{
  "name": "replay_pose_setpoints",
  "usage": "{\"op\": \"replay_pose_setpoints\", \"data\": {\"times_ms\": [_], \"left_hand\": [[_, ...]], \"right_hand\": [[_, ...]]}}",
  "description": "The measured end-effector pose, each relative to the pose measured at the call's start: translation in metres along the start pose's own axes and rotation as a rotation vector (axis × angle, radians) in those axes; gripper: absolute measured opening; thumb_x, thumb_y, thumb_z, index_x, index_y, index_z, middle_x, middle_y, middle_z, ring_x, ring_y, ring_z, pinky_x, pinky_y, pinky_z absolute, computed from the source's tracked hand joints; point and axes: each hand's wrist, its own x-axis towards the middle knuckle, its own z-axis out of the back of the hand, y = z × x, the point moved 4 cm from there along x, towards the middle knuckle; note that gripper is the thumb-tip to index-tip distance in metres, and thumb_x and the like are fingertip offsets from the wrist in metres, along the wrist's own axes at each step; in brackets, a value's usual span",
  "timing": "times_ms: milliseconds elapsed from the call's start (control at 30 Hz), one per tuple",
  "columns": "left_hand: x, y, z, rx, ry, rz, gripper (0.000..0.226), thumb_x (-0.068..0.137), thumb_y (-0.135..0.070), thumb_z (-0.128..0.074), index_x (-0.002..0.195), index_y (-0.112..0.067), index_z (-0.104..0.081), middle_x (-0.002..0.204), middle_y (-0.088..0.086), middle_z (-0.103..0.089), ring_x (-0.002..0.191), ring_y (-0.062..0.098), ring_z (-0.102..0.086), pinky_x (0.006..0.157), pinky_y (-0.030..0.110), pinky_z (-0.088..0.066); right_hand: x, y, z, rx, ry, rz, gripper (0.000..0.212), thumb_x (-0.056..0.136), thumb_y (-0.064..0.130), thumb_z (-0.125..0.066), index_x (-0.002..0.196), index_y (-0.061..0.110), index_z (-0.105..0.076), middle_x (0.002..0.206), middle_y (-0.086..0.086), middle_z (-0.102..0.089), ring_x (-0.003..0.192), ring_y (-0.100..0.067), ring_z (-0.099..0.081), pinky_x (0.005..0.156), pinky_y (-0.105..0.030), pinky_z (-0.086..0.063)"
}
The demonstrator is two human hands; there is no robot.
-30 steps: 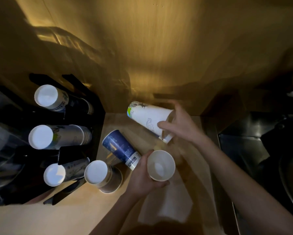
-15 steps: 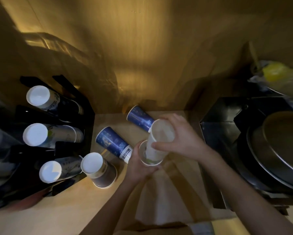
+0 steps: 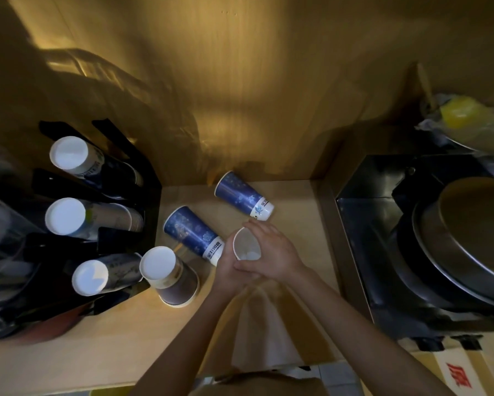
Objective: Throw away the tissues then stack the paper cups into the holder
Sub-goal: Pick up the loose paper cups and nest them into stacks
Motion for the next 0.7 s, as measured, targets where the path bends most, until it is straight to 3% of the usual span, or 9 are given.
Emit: {"op": "replay_pose_setpoints", "data": {"times_ms": [67,167,267,333,533,633,700], "left_hand": [[0.0,0.001,-0.001,0.004,0.018,-0.012,0.089,0.044,-0.034,-0.08,0.122,-0.023,-0.038,0.119,-0.005,-0.051,0.109,-0.005,-0.052,0.095,0.012,-0.041],[0.004,0.002,-0.003,0.045,0.021,0.078,0.096,0.04,-0.034,-0.083,0.124,-0.027,-0.038,0.116,-0.014,-0.053,0.104,0.001,-0.056,0.09,0.013,-0.045],[0.015,-0.01,-0.012,0.136,0.026,0.101,0.095,0.041,-0.032,-0.09,0.124,-0.026,-0.042,0.114,-0.009,-0.058,0.102,0.01,-0.059,0.089,0.03,-0.05],[0.021,-0.022,-0.022,0.163,0.066,0.106,0.093,0.045,-0.025,-0.091,0.124,-0.024,-0.041,0.112,-0.007,-0.056,0.104,0.015,-0.057,0.089,0.032,-0.048],[0.035,-0.049,-0.079,0.23,0.221,0.013,0.097,0.046,-0.027,-0.091,0.128,-0.021,-0.038,0.118,-0.008,-0.051,0.11,0.012,-0.051,0.092,0.026,-0.043],[0.043,-0.057,-0.106,0.226,0.222,-0.043,0.093,0.035,-0.041,-0.087,0.117,-0.025,-0.046,0.114,-0.005,-0.054,0.109,0.018,-0.055,0.091,0.031,-0.047],[0.044,-0.052,-0.108,0.229,0.2,-0.055,0.091,0.033,-0.048,-0.082,0.114,-0.03,-0.046,0.11,-0.011,-0.053,0.107,0.014,-0.054,0.089,0.027,-0.047]], "right_hand": [[-0.001,-0.005,-0.002,0.05,-0.004,-0.007,0.086,0.07,0.049,-0.072,0.14,0.022,-0.031,0.152,0.003,-0.031,0.14,-0.012,-0.023,0.104,-0.016,-0.018],[0.001,-0.012,-0.001,0.16,0.055,-0.048,0.08,0.074,0.044,-0.071,0.141,0.021,-0.032,0.152,0.001,-0.029,0.141,-0.014,-0.023,0.11,-0.026,-0.023],[0.004,-0.03,0.012,0.348,-0.04,-0.221,0.061,0.08,0.031,-0.067,0.133,0.013,-0.043,0.136,-0.009,-0.048,0.124,-0.024,-0.046,0.1,-0.031,-0.037],[0.0,-0.049,0.022,0.433,-0.131,-0.39,0.046,0.083,0.029,-0.062,0.123,0.01,-0.05,0.123,-0.013,-0.058,0.111,-0.029,-0.056,0.092,-0.035,-0.044],[-0.03,-0.1,0.059,0.345,-0.302,-0.616,0.033,0.09,0.02,-0.049,0.121,0.009,-0.048,0.122,-0.018,-0.061,0.111,-0.035,-0.057,0.093,-0.039,-0.045],[-0.045,-0.118,0.074,0.362,-0.377,-0.615,0.03,0.092,0.017,-0.047,0.119,0.006,-0.049,0.121,-0.02,-0.061,0.111,-0.035,-0.057,0.095,-0.043,-0.047],[-0.05,-0.117,0.072,0.386,-0.358,-0.578,0.032,0.092,0.017,-0.047,0.122,0.006,-0.048,0.121,-0.02,-0.061,0.11,-0.035,-0.057,0.094,-0.042,-0.047]]}}
